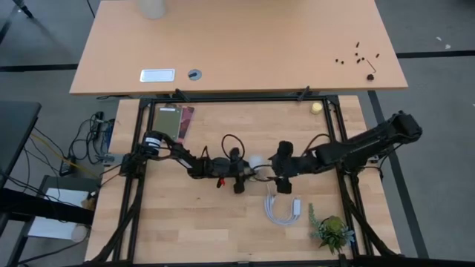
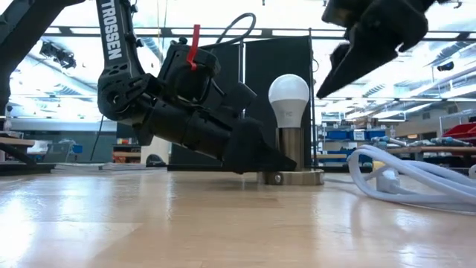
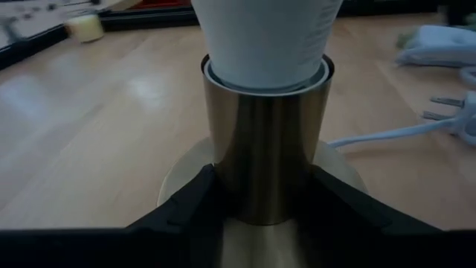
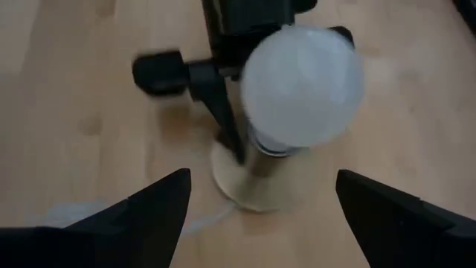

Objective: Screw lightbulb
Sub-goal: Insert the white lightbulb into the desk lamp

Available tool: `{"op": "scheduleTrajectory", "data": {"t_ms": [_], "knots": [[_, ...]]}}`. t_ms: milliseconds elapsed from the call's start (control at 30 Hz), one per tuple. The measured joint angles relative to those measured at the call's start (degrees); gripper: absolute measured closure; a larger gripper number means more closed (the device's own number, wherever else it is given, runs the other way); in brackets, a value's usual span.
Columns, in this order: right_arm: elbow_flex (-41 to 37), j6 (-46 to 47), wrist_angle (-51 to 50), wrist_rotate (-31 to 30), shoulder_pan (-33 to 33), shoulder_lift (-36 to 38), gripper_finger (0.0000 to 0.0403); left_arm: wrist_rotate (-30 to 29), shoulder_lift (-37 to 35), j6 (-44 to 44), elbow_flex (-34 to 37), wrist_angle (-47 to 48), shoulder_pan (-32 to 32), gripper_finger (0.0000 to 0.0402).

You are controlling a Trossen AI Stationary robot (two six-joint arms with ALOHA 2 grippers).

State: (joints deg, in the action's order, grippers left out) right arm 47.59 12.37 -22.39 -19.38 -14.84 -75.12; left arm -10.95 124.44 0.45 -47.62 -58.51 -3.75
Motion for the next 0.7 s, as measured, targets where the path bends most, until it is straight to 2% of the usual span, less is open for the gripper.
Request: {"op": "scheduleTrajectory", "data": {"t_ms": [133,267,367,600,700], "knots": [[7.92,-8.59,-12.03,0.15,1.47,-3.96,0.0058,5.20,0.02,1.98,-0.02,-0.35,-0.01,0.0211],[14.20,-20.25,-15.14,3.63,2.60,-8.41,0.0058,10.66,0.07,2.38,0.00,-0.64,-0.04,0.0211],[18.61,-26.32,-18.11,5.35,2.67,-12.52,0.0058,11.25,0.07,2.39,0.02,-0.76,-0.11,0.0211],[29.93,-29.10,-28.04,6.28,4.86,-23.14,0.0058,11.26,0.07,1.13,0.02,-0.74,-0.11,0.0211],[33.76,-30.25,-30.55,9.34,5.59,-26.52,0.0058,11.24,0.07,0.79,0.02,-0.73,-0.11,0.0211]]}}
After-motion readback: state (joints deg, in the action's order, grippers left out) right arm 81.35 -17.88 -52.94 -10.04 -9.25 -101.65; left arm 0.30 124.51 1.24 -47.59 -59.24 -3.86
